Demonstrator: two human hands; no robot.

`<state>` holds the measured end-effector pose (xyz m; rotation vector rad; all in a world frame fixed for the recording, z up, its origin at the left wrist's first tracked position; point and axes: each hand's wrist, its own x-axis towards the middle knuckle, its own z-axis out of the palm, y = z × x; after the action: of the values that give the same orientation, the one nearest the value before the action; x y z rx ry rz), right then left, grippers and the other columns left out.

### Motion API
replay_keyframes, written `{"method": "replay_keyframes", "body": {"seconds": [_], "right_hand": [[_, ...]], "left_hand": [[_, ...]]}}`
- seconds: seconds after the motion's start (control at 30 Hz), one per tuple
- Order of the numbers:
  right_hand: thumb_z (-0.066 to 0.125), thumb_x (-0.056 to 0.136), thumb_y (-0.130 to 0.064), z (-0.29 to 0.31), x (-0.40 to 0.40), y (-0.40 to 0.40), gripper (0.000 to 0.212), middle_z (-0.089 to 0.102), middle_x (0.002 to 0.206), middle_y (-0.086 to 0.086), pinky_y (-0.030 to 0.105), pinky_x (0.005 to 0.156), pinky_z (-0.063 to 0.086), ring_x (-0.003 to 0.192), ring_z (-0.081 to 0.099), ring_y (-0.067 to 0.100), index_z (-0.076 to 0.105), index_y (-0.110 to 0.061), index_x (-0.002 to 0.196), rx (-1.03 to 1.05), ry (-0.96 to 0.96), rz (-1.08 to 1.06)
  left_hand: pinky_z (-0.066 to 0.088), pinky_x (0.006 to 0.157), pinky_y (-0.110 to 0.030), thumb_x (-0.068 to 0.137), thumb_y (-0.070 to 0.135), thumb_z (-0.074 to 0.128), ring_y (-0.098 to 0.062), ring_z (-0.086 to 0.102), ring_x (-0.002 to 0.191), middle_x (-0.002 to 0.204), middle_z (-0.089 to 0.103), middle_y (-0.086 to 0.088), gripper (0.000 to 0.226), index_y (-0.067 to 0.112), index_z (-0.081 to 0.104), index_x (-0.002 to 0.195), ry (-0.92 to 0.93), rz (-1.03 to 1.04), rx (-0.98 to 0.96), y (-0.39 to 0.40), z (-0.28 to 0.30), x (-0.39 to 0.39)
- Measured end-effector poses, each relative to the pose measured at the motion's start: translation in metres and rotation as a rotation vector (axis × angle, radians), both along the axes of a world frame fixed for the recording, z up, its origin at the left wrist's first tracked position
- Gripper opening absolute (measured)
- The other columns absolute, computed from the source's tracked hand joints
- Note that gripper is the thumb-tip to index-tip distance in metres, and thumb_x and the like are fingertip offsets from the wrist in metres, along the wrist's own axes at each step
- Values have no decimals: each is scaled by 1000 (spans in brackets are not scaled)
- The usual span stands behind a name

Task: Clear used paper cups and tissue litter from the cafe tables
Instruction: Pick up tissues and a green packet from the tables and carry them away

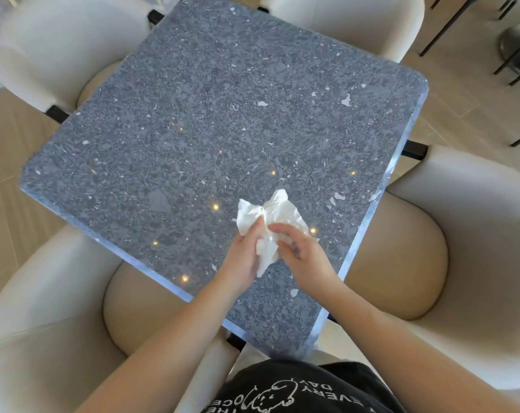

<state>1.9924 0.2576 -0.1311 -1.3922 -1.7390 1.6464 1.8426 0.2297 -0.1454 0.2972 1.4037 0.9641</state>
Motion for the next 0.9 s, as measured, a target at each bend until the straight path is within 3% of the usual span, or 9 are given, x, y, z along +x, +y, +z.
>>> {"method": "replay_keyframes", "body": {"seconds": [0.07,0.13,0.23,0.3,0.4,0.5,0.63,0.77,0.9], "right_hand": [[45,97,1,7,4,-5,52,60,69,5,26,54,39,54,46,20,57,-42,124,-14,-2,71],[47,97,-1,12,12,-9,43,71,95,2,32,73,50,84,65,22,61,-31,123,-16,11,165],[52,101,-7,20,28,-14,30,69,106,-13,30,85,49,101,65,9,62,-31,117,-41,36,270],[52,103,-10,24,42,-16,33,70,108,-9,34,85,51,98,66,13,64,-36,120,-33,53,285],[49,106,-22,29,64,-21,31,62,126,-7,32,100,49,110,62,9,62,-46,122,-82,110,67],[45,106,-33,33,80,-29,31,54,140,-10,37,112,41,126,55,5,55,-35,135,-112,176,-197],[38,96,-59,38,91,-43,56,44,150,-18,40,117,38,139,42,1,39,-40,148,-134,235,-217],[33,95,-64,44,84,-63,56,53,145,-18,29,98,53,125,58,-2,36,-45,148,-410,416,-283],[20,103,-62,44,81,-81,60,64,138,3,45,112,44,129,60,22,47,-29,146,-668,600,-492]], "left_hand": [[56,94,-34,85,63,67,-15,73,109,123,74,-4,74,15,57,139,-37,-27,47,-5,9,19],[53,104,-40,89,57,65,-20,66,124,138,66,0,74,33,39,154,26,21,91,-5,12,33],[52,101,-54,107,21,51,-42,60,128,133,70,-1,48,51,47,144,-5,78,191,-7,11,39],[47,105,-63,102,1,44,-48,58,127,136,68,-6,62,51,58,136,31,76,234,-9,14,44],[61,88,-45,96,-13,35,-28,72,112,125,74,-7,74,48,64,126,141,146,275,-7,24,56],[54,63,-23,95,-3,48,-13,72,80,87,78,7,49,36,76,90,305,127,236,-5,35,66],[45,67,-34,78,25,53,-22,58,71,73,65,-2,16,23,69,79,390,33,226,-14,49,88],[53,68,-36,72,66,55,-21,70,69,72,74,-1,39,33,75,69,314,-19,191,-16,57,105],[50,57,-28,90,58,54,-19,68,64,63,71,1,49,21,73,65,406,-118,256,-25,65,121]]}}
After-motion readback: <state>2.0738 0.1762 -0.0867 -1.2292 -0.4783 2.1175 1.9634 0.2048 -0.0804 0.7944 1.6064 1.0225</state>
